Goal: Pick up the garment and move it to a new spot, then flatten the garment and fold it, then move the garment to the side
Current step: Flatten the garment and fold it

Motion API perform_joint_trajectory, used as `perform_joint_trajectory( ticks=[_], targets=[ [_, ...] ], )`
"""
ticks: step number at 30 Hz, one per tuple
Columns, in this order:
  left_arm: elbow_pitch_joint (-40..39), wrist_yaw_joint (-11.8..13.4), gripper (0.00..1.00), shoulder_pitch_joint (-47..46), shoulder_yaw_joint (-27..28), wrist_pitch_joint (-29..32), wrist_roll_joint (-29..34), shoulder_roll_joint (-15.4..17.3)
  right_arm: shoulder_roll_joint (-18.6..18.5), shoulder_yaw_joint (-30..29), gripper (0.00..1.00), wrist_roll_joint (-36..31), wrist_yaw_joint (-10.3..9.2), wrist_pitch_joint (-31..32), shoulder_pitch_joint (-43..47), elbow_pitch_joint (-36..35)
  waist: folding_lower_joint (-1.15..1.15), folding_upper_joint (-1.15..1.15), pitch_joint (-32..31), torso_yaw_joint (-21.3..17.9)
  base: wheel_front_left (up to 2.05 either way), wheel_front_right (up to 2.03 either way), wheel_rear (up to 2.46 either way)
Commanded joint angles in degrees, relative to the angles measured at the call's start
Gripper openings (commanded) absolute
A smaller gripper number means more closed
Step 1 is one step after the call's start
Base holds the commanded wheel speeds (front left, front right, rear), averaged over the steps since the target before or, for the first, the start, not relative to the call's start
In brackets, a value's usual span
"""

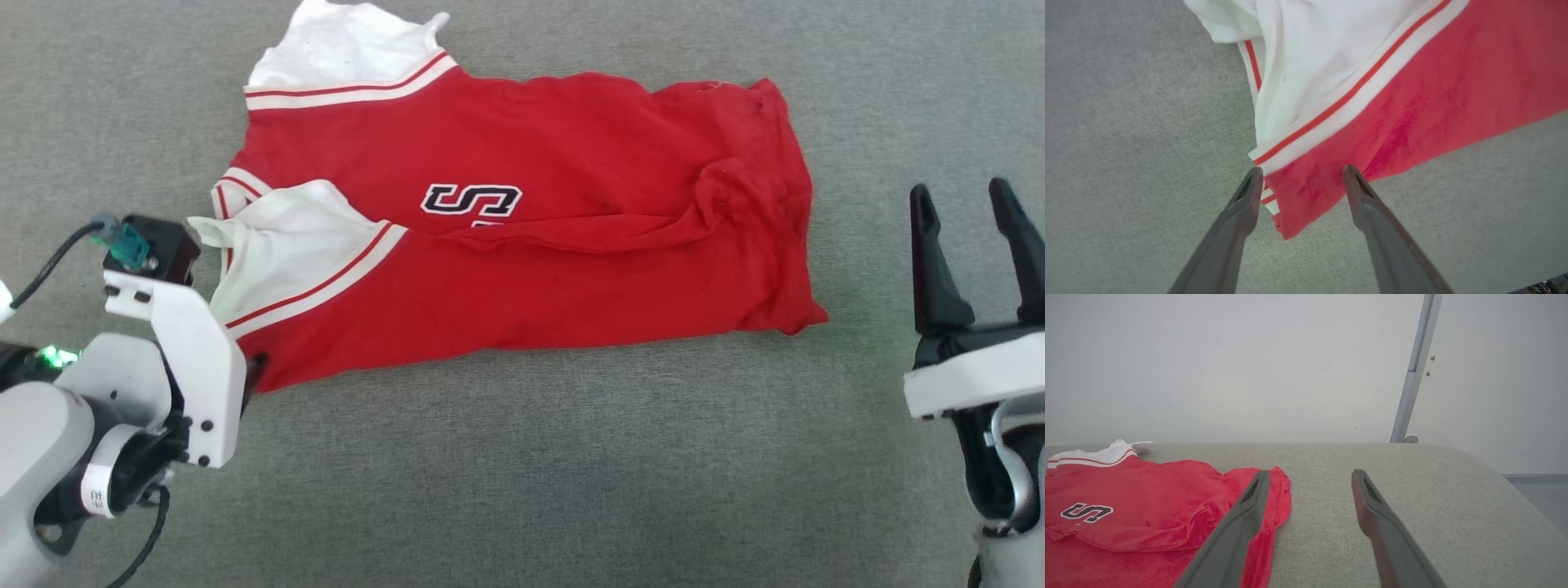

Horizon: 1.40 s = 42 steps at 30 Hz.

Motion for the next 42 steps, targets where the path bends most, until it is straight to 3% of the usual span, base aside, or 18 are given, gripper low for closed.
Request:
perform_joint_trajectory(
  ticks=[1, 5, 12, 13, 14, 24, 32, 33, 35, 42],
  targets=[
    [0.06, 0.80, 1.00, 1.19, 0.09, 0.33, -0.94, 0.53, 0.85, -0.47, 1.00, 0.15, 0.00, -0.34, 1.02, -0.14, 0.00, 0.00, -0.09, -0.66, 0.00, 0.00, 0.00],
    [2.53, 0.76, 1.00, 2.63, 0.33, -0.68, -1.63, 0.22, 1.88, -0.22, 1.00, 0.86, 0.00, 0.94, 2.80, 0.13, 0.00, 0.00, 0.01, -1.47, 0.00, 0.00, 0.00],
    [12.91, -3.17, 1.00, 2.96, -0.59, -0.15, -4.92, -3.61, 2.50, 2.46, 1.00, 2.82, 0.00, 6.34, 4.07, 2.00, 0.00, 0.00, 0.20, -2.05, 0.00, 0.00, 0.00],
    [13.87, -3.75, 0.11, 2.94, -0.88, 0.38, -5.21, -4.17, 2.27, 3.25, 1.00, 3.22, 0.00, 7.39, 3.94, 2.38, 0.00, 0.00, 0.26, -2.09, 0.00, 0.00, 0.00],
    [14.78, -4.18, 0.00, 2.87, -1.03, 0.75, -5.54, -4.63, 2.21, 4.00, 1.00, 3.93, 0.00, 8.72, 3.76, 2.85, 0.00, 0.00, 0.32, -2.10, 0.00, 0.00, 0.00],
    [16.73, -6.82, 0.00, -0.33, -1.44, 0.16, -4.73, -7.94, -1.74, 8.71, 1.00, 8.49, 0.00, 23.57, -0.95, 7.19, 0.00, 0.00, 1.38, 0.53, 0.00, 0.00, 0.00],
    [16.42, -8.37, 0.00, -1.73, -1.64, -0.86, -4.32, -10.14, -5.12, 13.33, 1.00, 11.06, 0.00, 38.90, -6.15, 13.98, 0.00, 0.00, 2.49, 3.10, 0.00, 0.00, 0.00],
    [16.56, -8.44, 0.00, -1.87, -1.76, -0.90, -4.17, -10.40, -5.91, 14.53, 0.96, 11.01, 0.01, 41.71, -6.42, 14.98, 0.00, 0.00, 2.56, 3.38, 0.00, 0.00, 0.00],
    [16.91, -8.75, 0.00, -2.12, -1.74, -1.31, -4.10, -10.84, -6.46, 16.11, 0.02, 12.32, 0.01, 46.64, -6.58, 16.64, 0.00, 0.00, 2.63, 3.84, 0.00, 0.00, 0.00],
    [17.25, -8.98, 0.00, -2.27, -0.59, -2.60, -4.57, -10.34, -9.52, 15.46, 0.00, 15.25, 0.01, 54.64, -7.75, 13.61, 0.00, 0.00, 2.28, 4.93, 0.00, 0.00, 0.00]
  ],
)
